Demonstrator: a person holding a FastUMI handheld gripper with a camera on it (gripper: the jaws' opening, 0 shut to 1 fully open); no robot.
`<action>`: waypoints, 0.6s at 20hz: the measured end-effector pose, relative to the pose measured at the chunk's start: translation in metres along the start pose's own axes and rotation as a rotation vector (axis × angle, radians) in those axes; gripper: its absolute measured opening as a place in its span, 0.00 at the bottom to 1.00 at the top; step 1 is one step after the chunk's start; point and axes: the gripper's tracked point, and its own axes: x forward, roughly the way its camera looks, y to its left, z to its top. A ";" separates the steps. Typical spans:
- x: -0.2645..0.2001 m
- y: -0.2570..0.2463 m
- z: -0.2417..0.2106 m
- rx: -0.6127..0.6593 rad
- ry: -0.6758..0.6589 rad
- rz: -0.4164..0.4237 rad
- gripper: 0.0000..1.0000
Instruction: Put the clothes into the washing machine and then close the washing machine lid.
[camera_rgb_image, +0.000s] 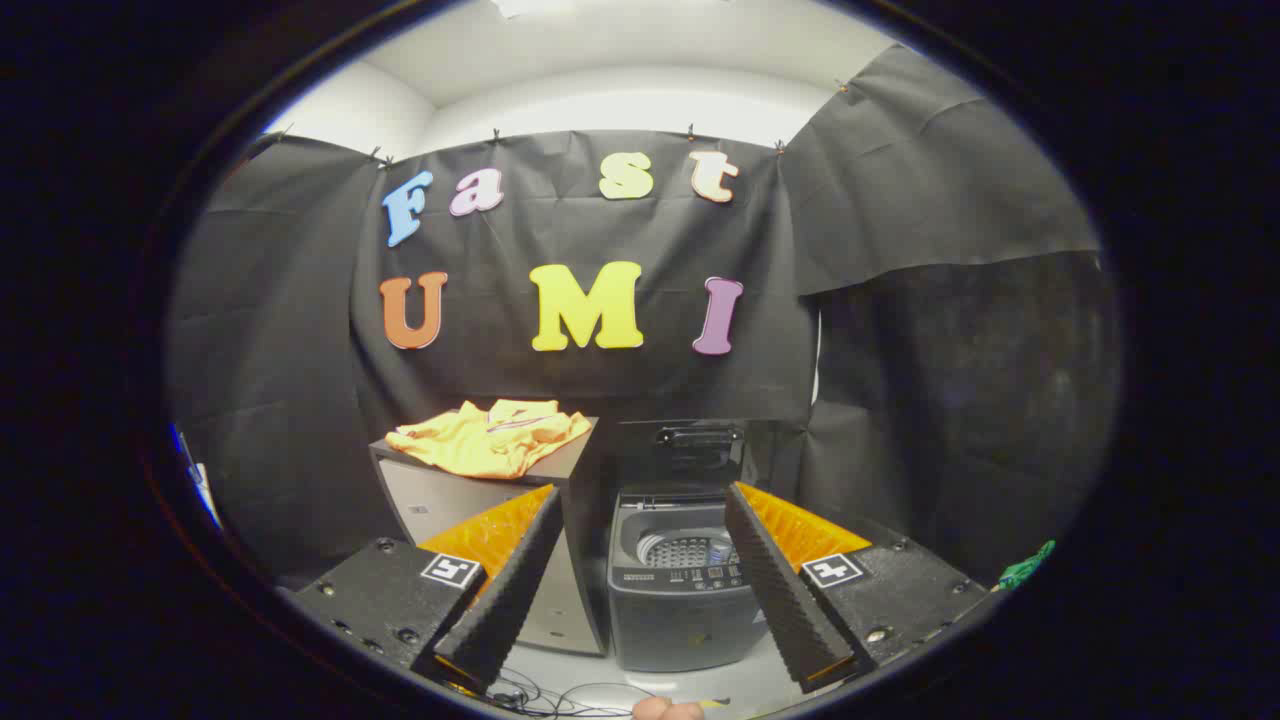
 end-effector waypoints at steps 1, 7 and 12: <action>-0.001 0.000 -0.001 0.001 0.001 0.001 1.00; -0.003 0.004 0.003 0.002 0.004 0.009 1.00; -0.003 0.008 0.013 -0.007 -0.012 0.020 1.00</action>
